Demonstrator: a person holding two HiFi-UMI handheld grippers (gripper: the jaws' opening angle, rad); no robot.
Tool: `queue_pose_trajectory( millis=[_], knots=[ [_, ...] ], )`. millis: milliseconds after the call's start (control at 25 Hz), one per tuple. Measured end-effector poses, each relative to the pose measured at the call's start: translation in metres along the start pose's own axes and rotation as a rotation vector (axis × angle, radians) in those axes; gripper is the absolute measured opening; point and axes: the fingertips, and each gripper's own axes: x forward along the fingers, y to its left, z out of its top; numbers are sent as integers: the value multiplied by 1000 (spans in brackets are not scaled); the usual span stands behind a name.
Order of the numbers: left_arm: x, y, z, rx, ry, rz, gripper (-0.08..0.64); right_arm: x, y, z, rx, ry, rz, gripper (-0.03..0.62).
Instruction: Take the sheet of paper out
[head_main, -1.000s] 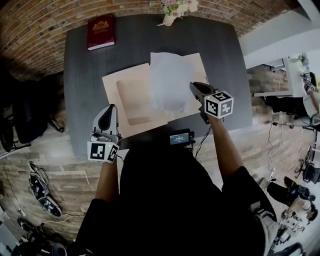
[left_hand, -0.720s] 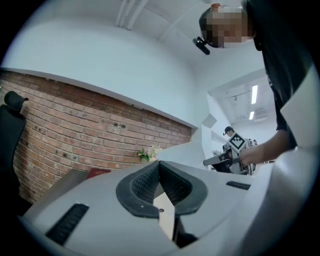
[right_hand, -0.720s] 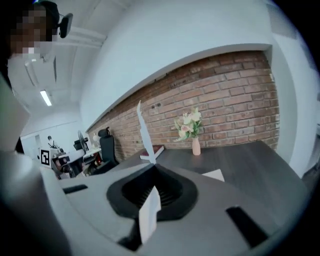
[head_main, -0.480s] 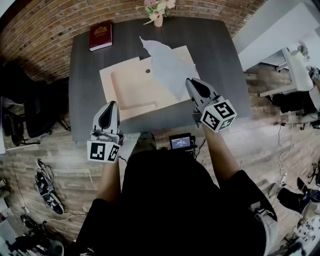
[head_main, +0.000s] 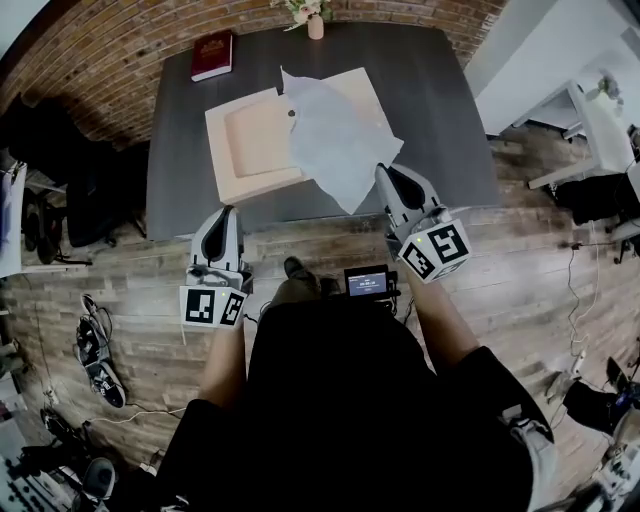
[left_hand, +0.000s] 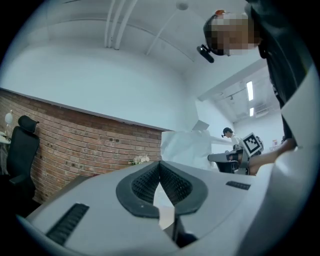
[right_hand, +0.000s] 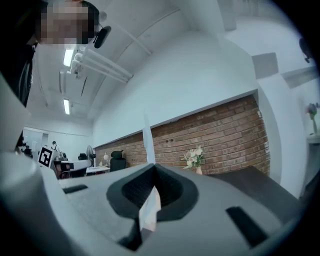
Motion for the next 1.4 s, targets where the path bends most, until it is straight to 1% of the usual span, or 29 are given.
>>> queue_pose_trajectory(
  millis=[120,320,560,680,880,1120,1240,1400],
  knots=[
    [-20,-14,4,13,7,-6,-5,-25,18,0,-13,-16,-1,2],
    [-45,-28,4,13,22,-22,-5,-54,48,-12,17,-18,5,3],
    [-78,-44,4,9,18,-44,-5,-90,81,-26,24,-3,-24,3],
    [-109,-53,-2,7,19,-45,-5,-118,104,-37,25,9,-58,3],
    [-180,-72,-9,-3,34,-41,-5,-170,151,-53,28,35,-94,2],
    [-273,-86,-23,-27,63,10,-5,-225,218,-75,20,81,-92,2],
    [-309,-92,-34,-37,91,49,-5,-253,236,-83,13,102,-100,2],
    [-343,-101,-39,-34,124,102,-5,-281,250,-83,-11,104,-103,2]
  ],
)
